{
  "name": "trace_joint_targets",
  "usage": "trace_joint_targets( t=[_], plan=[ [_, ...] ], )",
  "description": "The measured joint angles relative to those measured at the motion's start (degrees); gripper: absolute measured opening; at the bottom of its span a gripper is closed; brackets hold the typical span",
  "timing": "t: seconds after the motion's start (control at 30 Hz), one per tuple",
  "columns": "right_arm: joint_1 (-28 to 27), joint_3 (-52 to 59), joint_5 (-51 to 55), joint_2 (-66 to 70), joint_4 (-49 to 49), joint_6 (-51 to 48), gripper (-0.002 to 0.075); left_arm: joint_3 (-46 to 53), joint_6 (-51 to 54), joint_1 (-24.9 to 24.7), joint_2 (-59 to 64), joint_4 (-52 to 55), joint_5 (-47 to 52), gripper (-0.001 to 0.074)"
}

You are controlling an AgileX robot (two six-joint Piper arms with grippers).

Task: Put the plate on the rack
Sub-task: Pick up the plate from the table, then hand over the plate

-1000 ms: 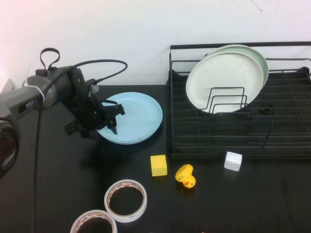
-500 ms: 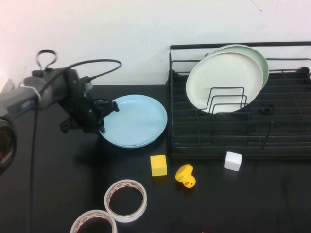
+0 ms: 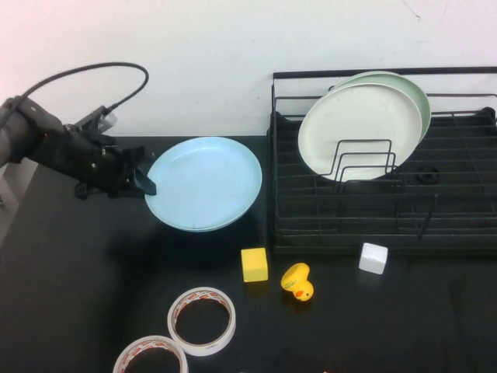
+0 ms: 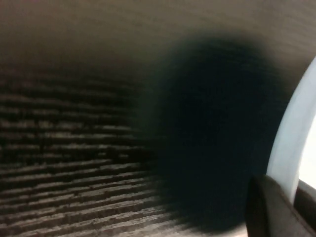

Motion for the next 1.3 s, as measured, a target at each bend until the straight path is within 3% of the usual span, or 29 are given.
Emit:
trace_joint_targets(
  t=[0.3,0.6,0.77,0.97,1.1,1.3],
  plan=[
    [0.0,0.0,0.4,0.0,0.2,-0.5,-0.0002,0.0,7.5,0.3,-5.4,-0.5,2.5,0.0004],
    [0.0,0.0,0.2,0.0,2.9,-2.5,-0.0002,1.0,13.7,-0.8,-21.0,-0.5,5.9,0.0004],
    [0.0,-0.4,0.5,0.0,13.8,-10.8,-0.0002,10.9,16.0,-4.6,-32.1,-1.0,-0.2,0.0004],
    [0.0,-7.5,2.8,1.4,22.6,-27.0,0.0003,30.0,20.5,-14.8,-45.6,-1.7,-16.4,0.0004],
    [0.0,-14.3,6.8,10.0,23.3,-36.8,0.0081,39.7,21.2,-21.4,-51.7,-3.7,-25.0,0.0004],
    [0.0,-27.8,18.2,27.3,25.1,-49.7,0.0318,48.4,23.8,-29.6,-57.6,-7.4,-32.5,0.0004]
  ],
)
